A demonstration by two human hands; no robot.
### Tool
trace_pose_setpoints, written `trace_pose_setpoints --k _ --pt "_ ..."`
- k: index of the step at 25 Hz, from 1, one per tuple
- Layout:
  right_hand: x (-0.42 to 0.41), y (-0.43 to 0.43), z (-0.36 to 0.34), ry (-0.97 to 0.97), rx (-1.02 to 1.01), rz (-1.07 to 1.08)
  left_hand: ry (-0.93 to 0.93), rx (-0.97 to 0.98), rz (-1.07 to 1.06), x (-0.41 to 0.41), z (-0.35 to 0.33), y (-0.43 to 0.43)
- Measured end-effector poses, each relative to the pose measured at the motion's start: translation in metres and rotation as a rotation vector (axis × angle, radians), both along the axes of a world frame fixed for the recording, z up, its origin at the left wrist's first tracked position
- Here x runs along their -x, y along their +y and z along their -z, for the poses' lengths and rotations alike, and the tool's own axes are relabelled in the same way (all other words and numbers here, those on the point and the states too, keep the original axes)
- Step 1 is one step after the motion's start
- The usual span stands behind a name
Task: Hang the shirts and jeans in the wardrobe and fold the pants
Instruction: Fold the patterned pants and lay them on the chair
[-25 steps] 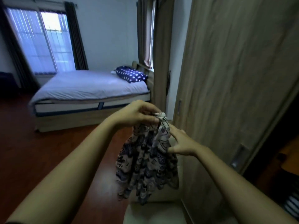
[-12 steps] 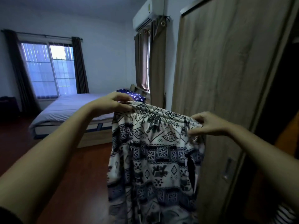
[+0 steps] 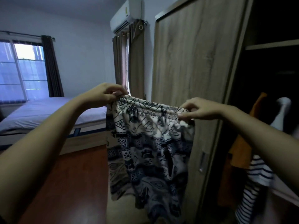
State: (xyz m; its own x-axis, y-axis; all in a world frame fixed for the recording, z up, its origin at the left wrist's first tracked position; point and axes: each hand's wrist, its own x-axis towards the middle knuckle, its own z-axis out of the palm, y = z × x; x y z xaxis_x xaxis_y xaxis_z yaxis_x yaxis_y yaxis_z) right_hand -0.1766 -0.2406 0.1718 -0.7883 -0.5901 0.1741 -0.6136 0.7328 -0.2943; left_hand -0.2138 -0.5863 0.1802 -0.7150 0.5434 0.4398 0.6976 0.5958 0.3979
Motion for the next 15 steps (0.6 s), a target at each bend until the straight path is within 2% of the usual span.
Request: trace_pose_setpoints --k 1,3,4,6,7,9,11,13,15 --pt "-0.002 0.005 0.008 -0.032 -0.009 0.020 0.061 0.047 -0.069 0.005 0.005 -0.001" --pt "-0.005 0.003 0.014 -0.053 0.127 0.015 0.134 0.143 -0.204 0.013 0.018 0.005" --pt "-0.004 -0.004 0.013 -0.033 0.197 0.000 0.049 0.080 -0.173 0.010 0.022 0.016" --pt "0.000 -0.027 0.012 0.016 0.250 -0.030 -0.278 -0.151 0.110 -0.003 0.031 0.050" --pt "0.001 -0.037 0.011 0.042 0.245 -0.039 -0.372 -0.177 0.233 -0.008 0.036 0.068" --pt "0.003 -0.043 0.014 0.076 0.216 -0.040 -0.402 -0.134 0.306 -0.010 0.045 0.094" --pt "0.001 -0.033 0.022 0.020 0.257 -0.006 -0.361 -0.099 0.320 -0.006 0.047 0.104" --pt "-0.003 -0.020 0.036 -0.114 0.368 -0.005 -0.354 -0.185 0.369 0.002 0.043 0.098" --pt "-0.006 0.001 0.064 -0.231 0.357 0.016 -0.353 -0.344 0.380 0.011 0.036 0.084"
